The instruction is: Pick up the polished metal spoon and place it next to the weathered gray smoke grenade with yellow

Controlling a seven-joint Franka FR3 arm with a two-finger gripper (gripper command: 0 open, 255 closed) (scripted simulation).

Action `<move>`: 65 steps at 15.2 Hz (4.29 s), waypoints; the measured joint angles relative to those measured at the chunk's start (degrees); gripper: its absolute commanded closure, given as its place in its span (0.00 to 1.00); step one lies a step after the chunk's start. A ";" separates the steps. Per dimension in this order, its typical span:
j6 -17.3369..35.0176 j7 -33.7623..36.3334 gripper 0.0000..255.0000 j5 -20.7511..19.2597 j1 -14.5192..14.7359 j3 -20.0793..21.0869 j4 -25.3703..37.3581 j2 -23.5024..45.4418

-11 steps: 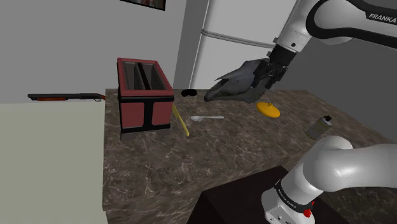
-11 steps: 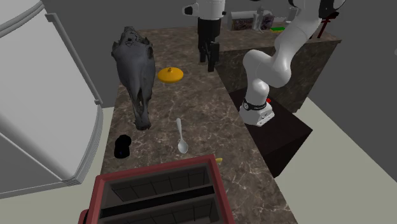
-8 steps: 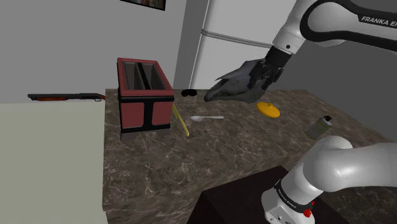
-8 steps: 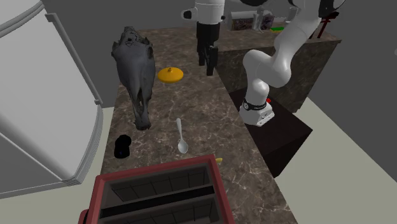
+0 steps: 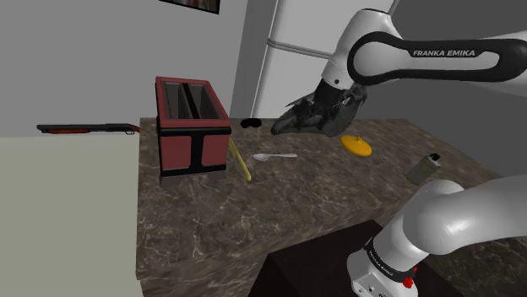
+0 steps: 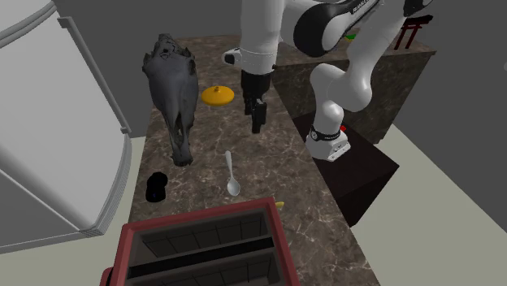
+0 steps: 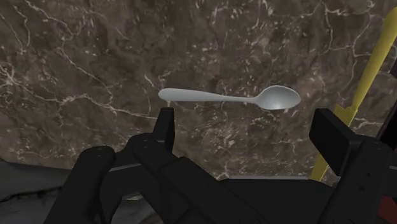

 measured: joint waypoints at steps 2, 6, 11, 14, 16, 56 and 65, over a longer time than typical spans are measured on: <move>3.44 2.09 0.00 -0.40 -0.08 1.69 0.16 3.35; 10.64 7.26 0.00 -2.07 -0.47 5.47 1.59 11.70; 17.88 15.07 0.00 -6.85 -1.55 9.67 5.15 22.58; 21.07 19.92 0.00 -10.71 -2.01 11.34 7.33 28.42; 22.74 21.47 0.00 -12.20 -2.16 11.64 7.98 30.92; 15.56 19.20 1.00 -10.26 -2.16 11.29 12.37 27.79; 8.60 17.52 1.00 -8.87 -2.05 10.89 16.75 25.02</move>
